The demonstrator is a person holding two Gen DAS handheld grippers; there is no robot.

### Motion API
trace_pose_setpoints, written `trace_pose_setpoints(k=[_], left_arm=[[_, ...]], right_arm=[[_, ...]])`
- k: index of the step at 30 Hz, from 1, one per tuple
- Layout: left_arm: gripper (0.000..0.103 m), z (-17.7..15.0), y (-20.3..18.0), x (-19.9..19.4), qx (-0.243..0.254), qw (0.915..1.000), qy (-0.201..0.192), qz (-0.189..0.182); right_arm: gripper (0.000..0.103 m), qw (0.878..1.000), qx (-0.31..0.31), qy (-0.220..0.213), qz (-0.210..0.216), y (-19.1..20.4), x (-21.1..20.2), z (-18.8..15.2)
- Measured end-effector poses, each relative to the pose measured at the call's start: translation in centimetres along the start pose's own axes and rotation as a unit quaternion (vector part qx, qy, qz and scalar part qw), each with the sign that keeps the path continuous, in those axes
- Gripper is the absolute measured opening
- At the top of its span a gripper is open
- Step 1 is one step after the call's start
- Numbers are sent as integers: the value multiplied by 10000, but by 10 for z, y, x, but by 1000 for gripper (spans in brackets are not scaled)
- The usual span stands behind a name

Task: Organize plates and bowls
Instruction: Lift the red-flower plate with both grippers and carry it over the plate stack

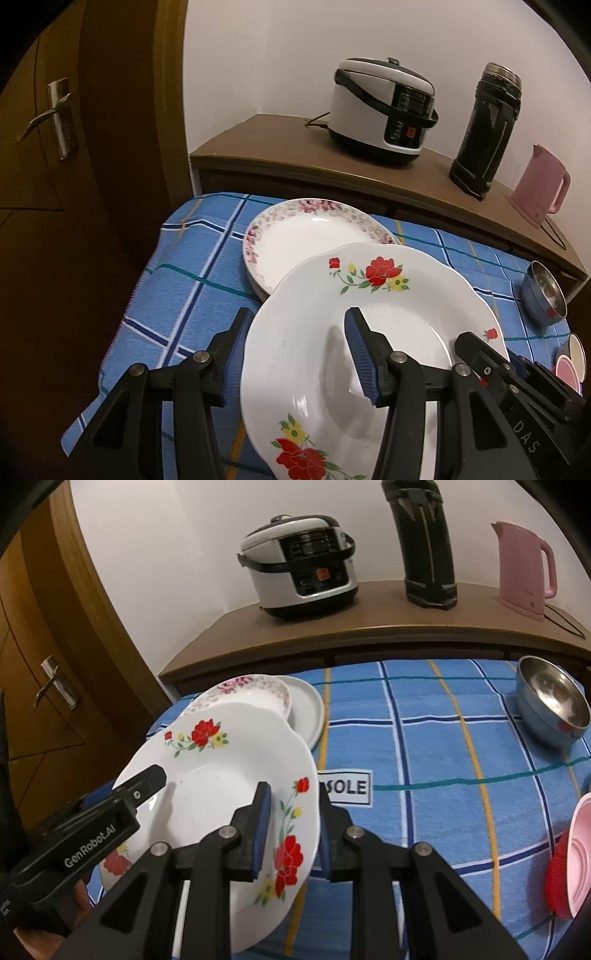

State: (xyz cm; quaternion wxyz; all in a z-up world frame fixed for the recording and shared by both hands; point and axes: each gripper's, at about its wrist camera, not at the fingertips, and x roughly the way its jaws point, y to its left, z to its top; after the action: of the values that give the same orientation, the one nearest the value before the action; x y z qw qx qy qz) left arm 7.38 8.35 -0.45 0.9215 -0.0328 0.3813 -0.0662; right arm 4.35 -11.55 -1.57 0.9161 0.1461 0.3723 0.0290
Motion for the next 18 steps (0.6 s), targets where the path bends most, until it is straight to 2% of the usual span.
trace_pose_setpoints(k=[18], left_arm=[[54, 7, 28, -6, -231, 9994, -118, 227]], right_arm=[[23, 9995, -225, 6, 221, 30, 12, 5]])
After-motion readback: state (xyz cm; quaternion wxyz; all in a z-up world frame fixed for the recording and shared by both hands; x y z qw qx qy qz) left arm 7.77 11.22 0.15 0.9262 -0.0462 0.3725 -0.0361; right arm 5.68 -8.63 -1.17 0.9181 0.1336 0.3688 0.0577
